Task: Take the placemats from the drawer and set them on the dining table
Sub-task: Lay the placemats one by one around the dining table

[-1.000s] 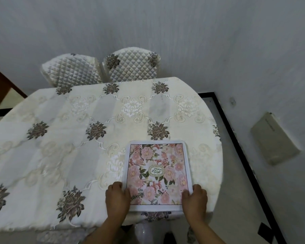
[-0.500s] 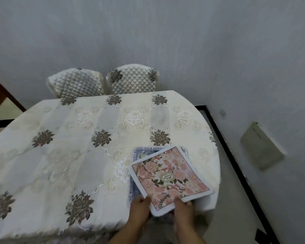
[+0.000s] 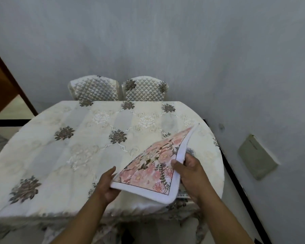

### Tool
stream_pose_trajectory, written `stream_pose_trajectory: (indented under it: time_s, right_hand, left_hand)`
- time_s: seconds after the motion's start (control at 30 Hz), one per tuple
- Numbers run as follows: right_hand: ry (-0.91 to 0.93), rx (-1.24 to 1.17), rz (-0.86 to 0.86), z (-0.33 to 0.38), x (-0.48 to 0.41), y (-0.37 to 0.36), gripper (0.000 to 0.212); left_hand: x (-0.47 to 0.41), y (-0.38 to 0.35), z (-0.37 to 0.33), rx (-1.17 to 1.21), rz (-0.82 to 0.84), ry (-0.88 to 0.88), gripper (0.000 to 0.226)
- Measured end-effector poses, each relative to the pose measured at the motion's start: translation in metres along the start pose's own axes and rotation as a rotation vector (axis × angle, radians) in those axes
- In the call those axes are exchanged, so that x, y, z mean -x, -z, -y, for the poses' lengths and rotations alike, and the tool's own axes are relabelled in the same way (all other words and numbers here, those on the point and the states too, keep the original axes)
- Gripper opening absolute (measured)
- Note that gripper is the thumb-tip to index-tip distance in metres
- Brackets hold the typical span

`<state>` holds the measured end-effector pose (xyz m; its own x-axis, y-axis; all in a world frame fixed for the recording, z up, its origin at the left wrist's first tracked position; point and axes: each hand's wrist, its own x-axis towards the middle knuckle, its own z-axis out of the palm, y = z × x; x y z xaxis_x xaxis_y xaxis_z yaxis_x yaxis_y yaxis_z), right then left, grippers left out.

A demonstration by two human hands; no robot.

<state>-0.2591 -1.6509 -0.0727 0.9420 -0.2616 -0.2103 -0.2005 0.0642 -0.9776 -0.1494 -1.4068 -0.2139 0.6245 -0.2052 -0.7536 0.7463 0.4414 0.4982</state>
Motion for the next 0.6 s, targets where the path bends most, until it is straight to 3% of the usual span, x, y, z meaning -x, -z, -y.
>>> stream_pose_trajectory:
  time_s: [0.1, 0.17, 0.27, 0.33, 0.43, 0.6]
  right_hand:
    - [0.045, 0.094, 0.085, 0.01, 0.01, -0.01, 0.009]
    - [0.083, 0.248, 0.099, 0.008, 0.011, -0.019, 0.007]
    - [0.155, 0.453, 0.124, -0.005, 0.008, -0.04, 0.005]
    - [0.225, 0.565, 0.074, -0.018, 0.005, -0.057, 0.019]
    - [0.309, 0.607, -0.008, -0.03, 0.01, -0.087, 0.029]
    - [0.357, 0.576, -0.05, -0.052, 0.028, -0.133, 0.016]
  left_hand:
    - [0.034, 0.022, -0.018, -0.191, 0.002, -0.134, 0.033]
    - [0.052, 0.036, -0.03, -0.372, -0.151, -0.377, 0.017]
    - [0.084, 0.059, -0.045, -0.578, -0.395, -0.656, 0.016]
    - [0.104, 0.076, -0.047, -0.653, -0.471, -0.789, 0.01]
    - [0.131, 0.105, -0.046, -0.731, -0.613, -0.898, 0.004]
    - [0.165, 0.155, -0.049, -0.74, -0.729, -0.982, 0.006]
